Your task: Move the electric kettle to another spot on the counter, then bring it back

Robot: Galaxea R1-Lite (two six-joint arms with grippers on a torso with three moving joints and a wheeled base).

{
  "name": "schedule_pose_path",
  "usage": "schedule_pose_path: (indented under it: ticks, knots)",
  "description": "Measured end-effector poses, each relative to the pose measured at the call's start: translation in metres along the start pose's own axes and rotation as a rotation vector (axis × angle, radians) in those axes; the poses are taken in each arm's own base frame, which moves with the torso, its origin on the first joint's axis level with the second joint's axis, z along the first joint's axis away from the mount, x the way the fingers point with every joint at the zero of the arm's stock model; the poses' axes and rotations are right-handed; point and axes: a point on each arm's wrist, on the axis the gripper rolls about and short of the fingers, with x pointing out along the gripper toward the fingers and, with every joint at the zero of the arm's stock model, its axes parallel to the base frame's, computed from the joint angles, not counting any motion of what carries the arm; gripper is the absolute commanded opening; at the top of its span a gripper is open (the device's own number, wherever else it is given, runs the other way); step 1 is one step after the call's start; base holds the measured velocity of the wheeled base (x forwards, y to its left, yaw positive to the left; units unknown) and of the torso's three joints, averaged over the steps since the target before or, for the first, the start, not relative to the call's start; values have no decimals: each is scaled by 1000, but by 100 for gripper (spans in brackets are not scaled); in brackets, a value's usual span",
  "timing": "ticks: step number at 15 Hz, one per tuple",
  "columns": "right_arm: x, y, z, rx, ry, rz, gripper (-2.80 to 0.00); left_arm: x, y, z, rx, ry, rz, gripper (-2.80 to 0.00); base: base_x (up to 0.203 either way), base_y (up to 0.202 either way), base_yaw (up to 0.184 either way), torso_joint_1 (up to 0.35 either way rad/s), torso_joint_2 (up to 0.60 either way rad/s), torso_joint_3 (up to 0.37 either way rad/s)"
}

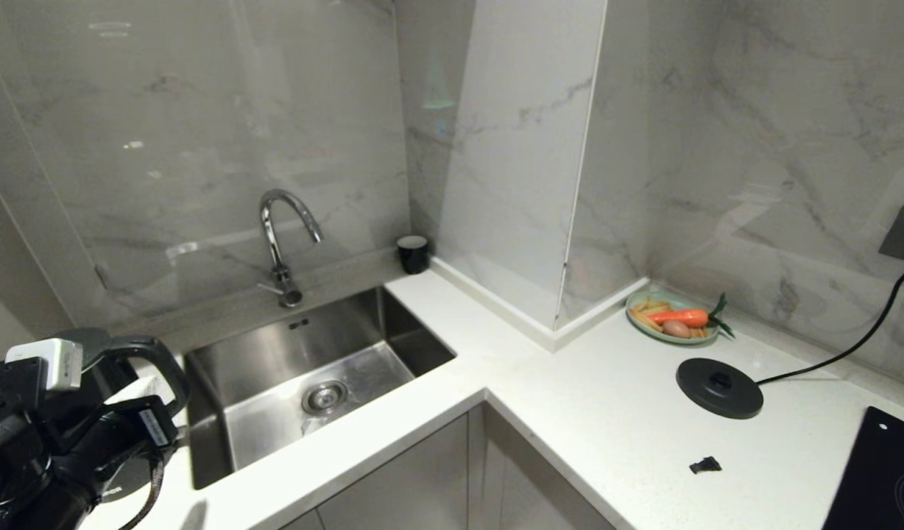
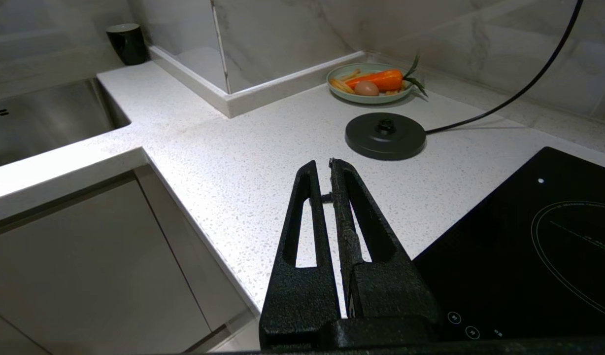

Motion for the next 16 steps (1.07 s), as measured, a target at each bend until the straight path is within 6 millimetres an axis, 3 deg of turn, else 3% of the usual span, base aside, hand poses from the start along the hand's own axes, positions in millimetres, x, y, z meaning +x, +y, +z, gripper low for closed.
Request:
schedule_pose_path:
  ticks: [4,9,13,16]
  knots:
    - [0,0,0,0,0,0,-280,-21,5,8,6,-1,0,-280,0,0,0,0,0,0]
    - [0,0,0,0,0,0,-280,-65,17,26,51,-31,3,-280,0,0,0,0,0,0]
    - [0,0,0,-1,0,0,-280,-121,31,46,45,-93,-7,-280,0,0,0,0,0,0]
    - [0,0,0,0,0,0,-280,-170,45,40,82,-103,-19,-280,0,0,0,0,0,0]
